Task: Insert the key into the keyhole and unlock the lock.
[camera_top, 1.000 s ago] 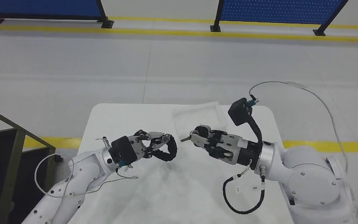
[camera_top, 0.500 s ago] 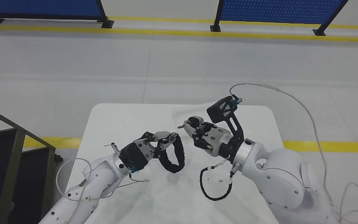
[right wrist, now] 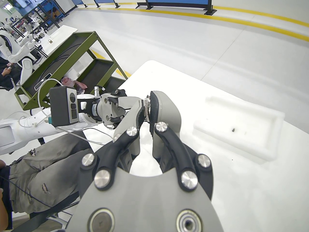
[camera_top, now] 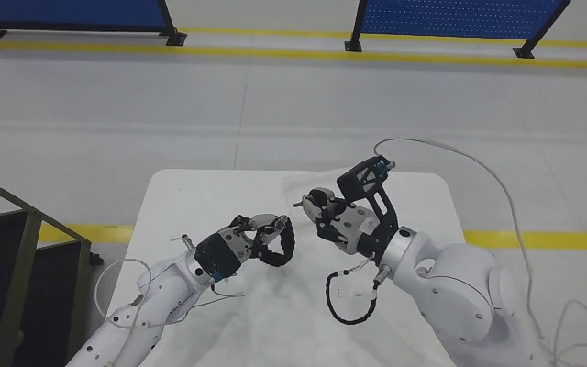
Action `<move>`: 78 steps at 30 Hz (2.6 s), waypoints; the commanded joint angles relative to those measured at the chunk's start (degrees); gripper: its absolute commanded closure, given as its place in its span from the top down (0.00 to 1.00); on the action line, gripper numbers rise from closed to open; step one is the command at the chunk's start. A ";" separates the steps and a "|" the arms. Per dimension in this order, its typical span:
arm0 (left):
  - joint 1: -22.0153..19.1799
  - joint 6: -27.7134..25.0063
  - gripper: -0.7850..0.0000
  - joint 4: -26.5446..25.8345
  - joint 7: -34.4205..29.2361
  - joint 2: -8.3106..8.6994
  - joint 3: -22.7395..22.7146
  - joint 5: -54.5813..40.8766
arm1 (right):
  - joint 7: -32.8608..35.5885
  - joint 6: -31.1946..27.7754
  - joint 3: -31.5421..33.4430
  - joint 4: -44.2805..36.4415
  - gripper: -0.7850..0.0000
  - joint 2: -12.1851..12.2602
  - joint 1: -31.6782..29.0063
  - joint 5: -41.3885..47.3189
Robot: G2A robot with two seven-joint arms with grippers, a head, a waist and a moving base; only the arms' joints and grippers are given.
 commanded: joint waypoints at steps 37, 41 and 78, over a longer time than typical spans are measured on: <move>-0.24 -0.94 0.00 8.68 5.62 -5.12 -0.12 -2.12 | 9.32 -2.74 -9.37 -0.12 0.00 -0.61 6.45 -9.52; -0.26 -2.38 0.00 8.51 5.67 -5.45 0.02 -1.40 | 9.42 -2.94 -8.99 -0.12 0.00 -0.59 6.04 -10.10; 0.99 -5.65 0.00 8.66 6.44 -7.63 -2.64 1.99 | 10.68 -3.85 -9.55 -0.12 0.00 -1.04 5.07 -13.73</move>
